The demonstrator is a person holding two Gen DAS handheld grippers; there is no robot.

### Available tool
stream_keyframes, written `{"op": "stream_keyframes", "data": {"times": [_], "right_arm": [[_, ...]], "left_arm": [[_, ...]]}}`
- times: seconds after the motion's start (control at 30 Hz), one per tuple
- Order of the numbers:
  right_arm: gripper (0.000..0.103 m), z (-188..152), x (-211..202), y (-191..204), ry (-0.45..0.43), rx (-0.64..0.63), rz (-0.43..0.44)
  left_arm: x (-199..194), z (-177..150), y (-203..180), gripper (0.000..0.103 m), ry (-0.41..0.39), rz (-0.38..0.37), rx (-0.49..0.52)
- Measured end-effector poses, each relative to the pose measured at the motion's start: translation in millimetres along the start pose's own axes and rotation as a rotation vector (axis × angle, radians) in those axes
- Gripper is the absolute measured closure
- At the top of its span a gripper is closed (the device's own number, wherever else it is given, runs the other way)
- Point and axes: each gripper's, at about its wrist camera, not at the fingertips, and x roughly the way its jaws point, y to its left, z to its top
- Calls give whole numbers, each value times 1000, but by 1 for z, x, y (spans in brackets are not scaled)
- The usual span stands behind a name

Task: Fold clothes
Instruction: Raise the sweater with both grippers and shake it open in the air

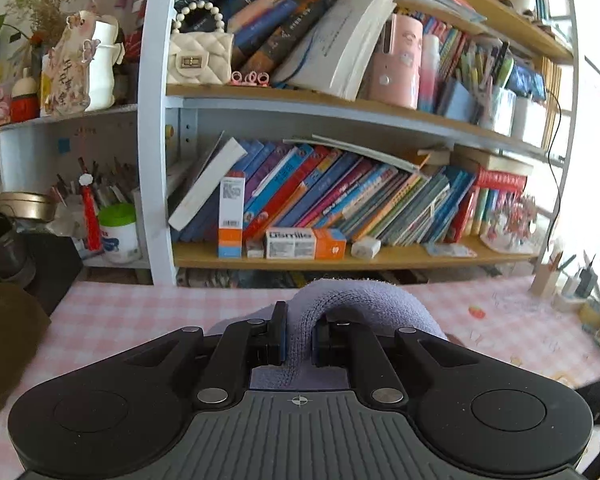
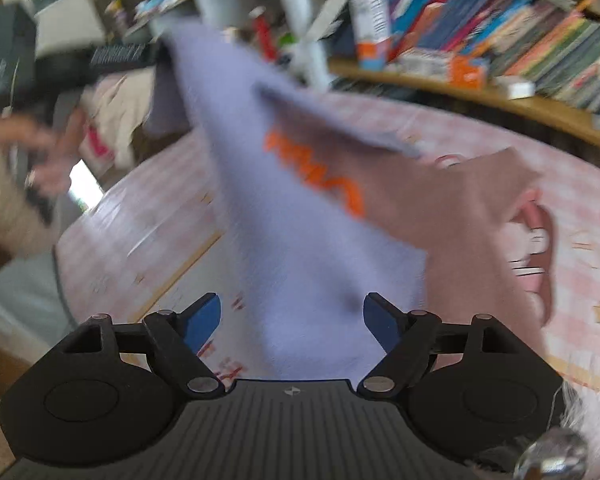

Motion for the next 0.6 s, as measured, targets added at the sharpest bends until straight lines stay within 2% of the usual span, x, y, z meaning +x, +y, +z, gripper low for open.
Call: {"op": "stream_keyframes", "data": {"times": [0.07,0.1,0.13,0.2,0.27,0.33,0.47,0.6], "right_arm": [[28,1,7,9,-4,-22,7],[43,2,10,13,-9,-32,5],[74,3,12,15,-17,-43,-7],[94,4,14,18,-37,-54,-21],[95,0,6,14,-72,-27,-12],[96,-2,-6,8,-114,-8,-61],[96,-2,-57,-14,-263,84,-270],[96,4,-145,-19,-515,110,-476]], "left_arm": [[0,6,-3,93,-18,-5,-6],[0,9,-4,93,-28,-8,-9],[-1,12,-5,93,-37,-10,-12],[-1,18,-8,93,-55,-15,-19],[3,25,-15,93,-65,-22,2],[11,32,-25,93,-78,-38,10],[29,57,-59,93,-146,-120,24],[29,105,-97,93,-306,-263,46]]}}
